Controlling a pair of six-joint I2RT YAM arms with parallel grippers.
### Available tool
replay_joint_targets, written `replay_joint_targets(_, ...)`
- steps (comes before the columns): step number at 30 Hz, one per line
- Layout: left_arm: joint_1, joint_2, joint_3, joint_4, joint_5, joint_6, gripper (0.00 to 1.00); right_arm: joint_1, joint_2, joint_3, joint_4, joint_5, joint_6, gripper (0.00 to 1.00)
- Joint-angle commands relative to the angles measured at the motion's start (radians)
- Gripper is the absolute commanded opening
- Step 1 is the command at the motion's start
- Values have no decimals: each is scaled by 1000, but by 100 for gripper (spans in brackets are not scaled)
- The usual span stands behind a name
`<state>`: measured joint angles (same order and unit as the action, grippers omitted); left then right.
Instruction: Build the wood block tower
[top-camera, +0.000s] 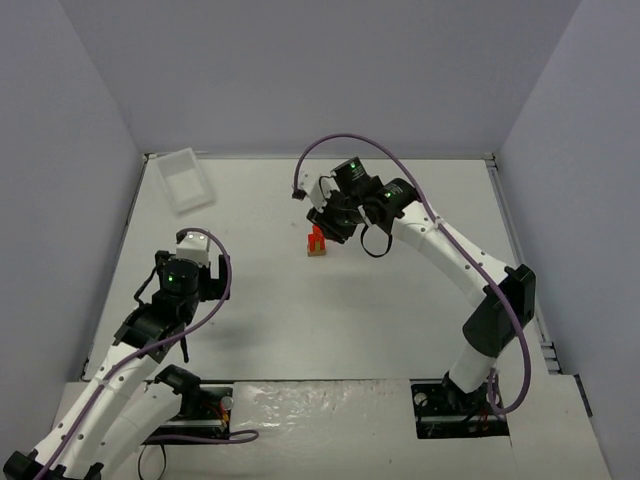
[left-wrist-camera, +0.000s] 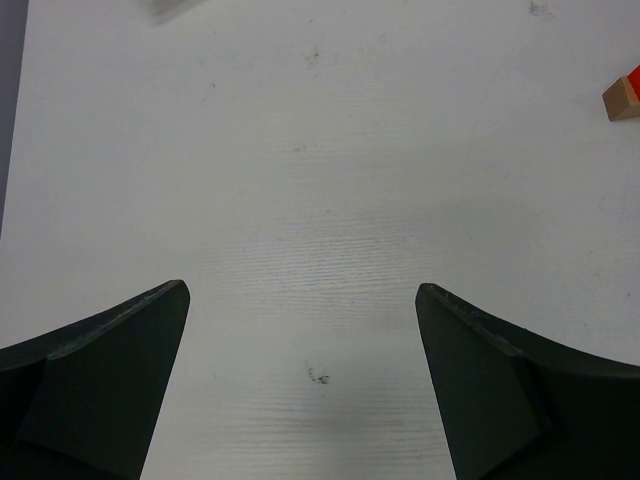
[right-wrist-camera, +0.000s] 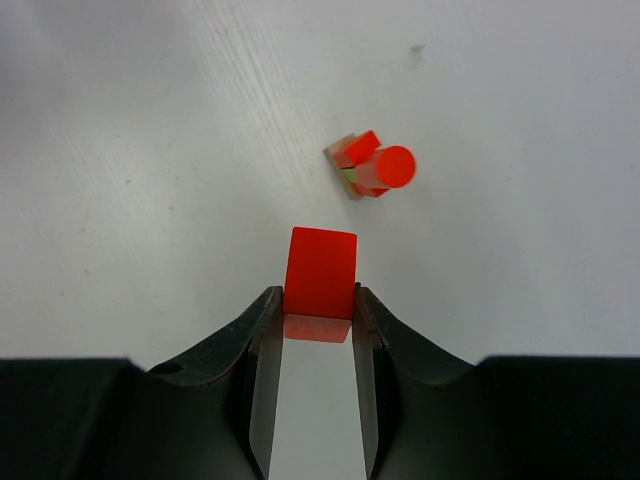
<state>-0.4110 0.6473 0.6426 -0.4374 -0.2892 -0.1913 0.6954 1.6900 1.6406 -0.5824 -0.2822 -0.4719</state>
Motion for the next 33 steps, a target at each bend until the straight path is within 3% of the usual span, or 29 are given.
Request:
replay_joint_targets(1, -2, 15, 12, 58, 5, 10, 96, -74, -16, 38, -40, -60, -90, 0)
replay_joint_targets(9, -2, 7, 11, 62, 8, 10, 96, -233, -35, -218, 14, -105, 26, 0)
replay_joint_targets(15, -3, -10, 7, 68, 14, 12, 96, -224, -34, -432, 248, -60, 160, 0)
replay_joint_targets(20, -3, -19, 6, 71, 16, 12, 96, -184, -64, -611, 462, 63, 288, 0)
replay_joint_targets(24, -4, -21, 5, 71, 15, 11, 96, -147, -68, -676, 542, 158, 335, 1)
replay_joint_targets(29, -5, -21, 6, 71, 15, 13, 96, -124, -65, -714, 604, 197, 351, 12)
replay_joint_targets(33, -5, -21, 5, 69, 13, 12, 96, -116, -76, -721, 604, 201, 356, 32)
